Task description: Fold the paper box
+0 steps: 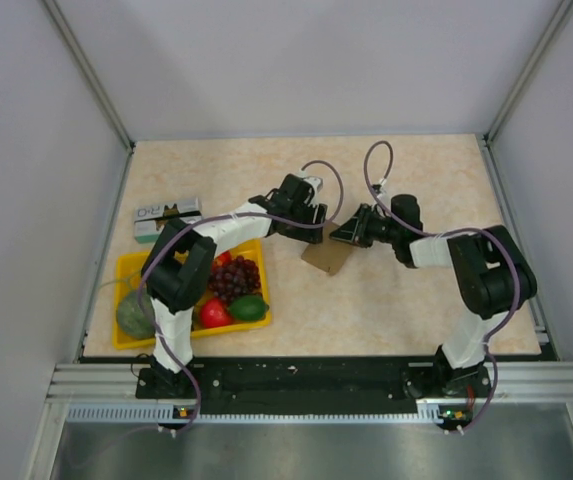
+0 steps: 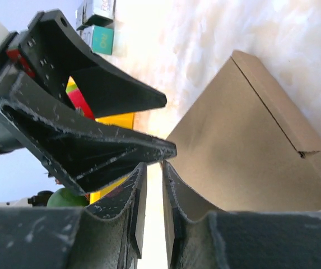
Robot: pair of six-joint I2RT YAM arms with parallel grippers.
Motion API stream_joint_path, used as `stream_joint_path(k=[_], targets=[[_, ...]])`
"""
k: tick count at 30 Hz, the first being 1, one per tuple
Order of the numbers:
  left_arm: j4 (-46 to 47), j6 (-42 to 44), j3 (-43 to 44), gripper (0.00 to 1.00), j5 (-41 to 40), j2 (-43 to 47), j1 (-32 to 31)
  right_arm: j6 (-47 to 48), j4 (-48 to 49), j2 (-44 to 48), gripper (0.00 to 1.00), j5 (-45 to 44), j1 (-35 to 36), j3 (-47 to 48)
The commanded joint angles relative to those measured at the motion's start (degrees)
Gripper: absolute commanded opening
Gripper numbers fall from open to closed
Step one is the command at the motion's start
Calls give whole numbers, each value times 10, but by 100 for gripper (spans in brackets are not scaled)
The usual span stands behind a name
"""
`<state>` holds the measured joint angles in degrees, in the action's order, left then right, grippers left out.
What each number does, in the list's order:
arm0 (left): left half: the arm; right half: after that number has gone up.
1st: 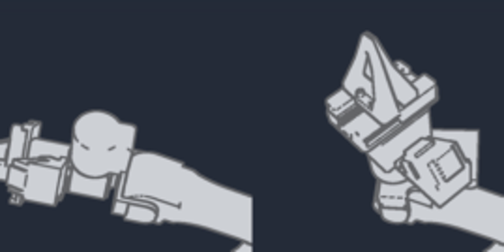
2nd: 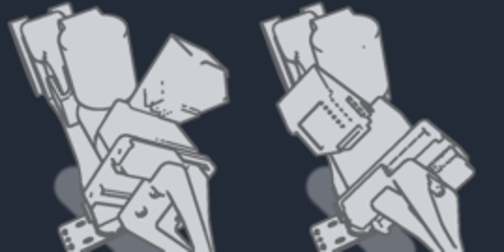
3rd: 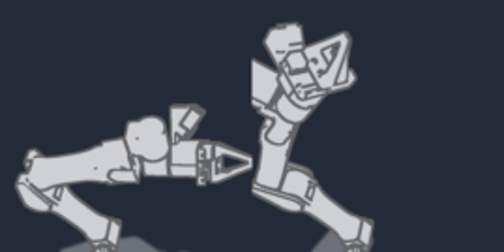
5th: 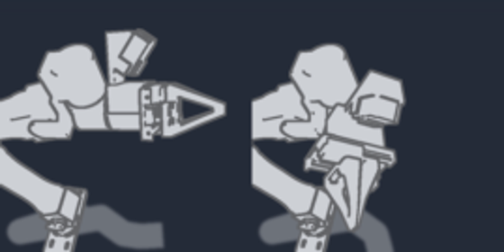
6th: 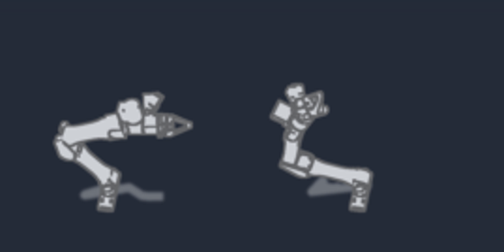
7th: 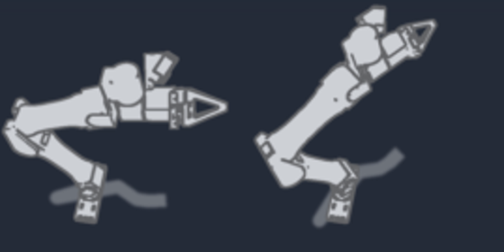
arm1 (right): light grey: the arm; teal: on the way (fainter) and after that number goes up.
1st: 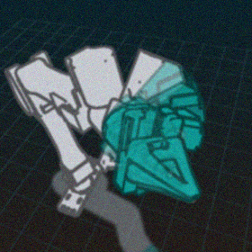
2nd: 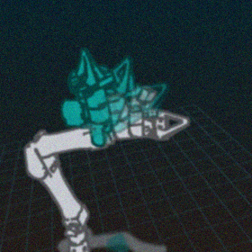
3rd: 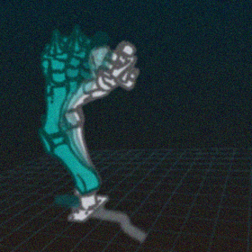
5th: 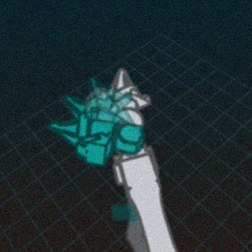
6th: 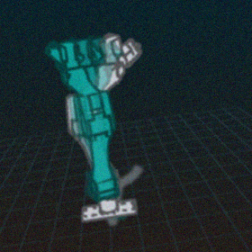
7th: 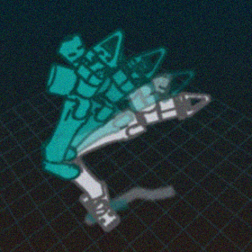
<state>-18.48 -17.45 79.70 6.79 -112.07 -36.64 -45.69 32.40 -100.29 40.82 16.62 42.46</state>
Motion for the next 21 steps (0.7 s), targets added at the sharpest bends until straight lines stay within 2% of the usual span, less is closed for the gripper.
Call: stream_joint_path(k=[1, 5, 9, 12, 13, 16, 17, 18, 21], targets=[[-2, -13, 27, 68, -27, -31, 1, -26, 92, -43, 17, 7, -4, -37], [-4, -21, 18, 67, -36, -48, 1, -37, 148, -104, 14, -5, -13, -62], [3, -11, 5, 67, -30, -45, 1, -37, 146, -81, 14, -4, -13, -69], [-2, -5, 12, 67, -18, -35, 1, -14, 79, -1, 16, -7, -13, -69], [-2, -5, 9, 68, -13, -31, 1, -5, 26, 23, 17, -9, -15, -69], [-1, -7, -2, 69, -4, -8, 1, 39, -64, 117, 29, -37, -16, -76], [3, -8, -9, 69, -4, 3, 1, 50, -123, 136, 39, -63, -19, -79], [11, -10, -19, 70, -5, 28, 1, 56, -146, 171, 43, -78, -22, -93], [37, -14, -75, 73, -12, 90, 1, 11, -159, 225, 52, -103, -38, -139]])
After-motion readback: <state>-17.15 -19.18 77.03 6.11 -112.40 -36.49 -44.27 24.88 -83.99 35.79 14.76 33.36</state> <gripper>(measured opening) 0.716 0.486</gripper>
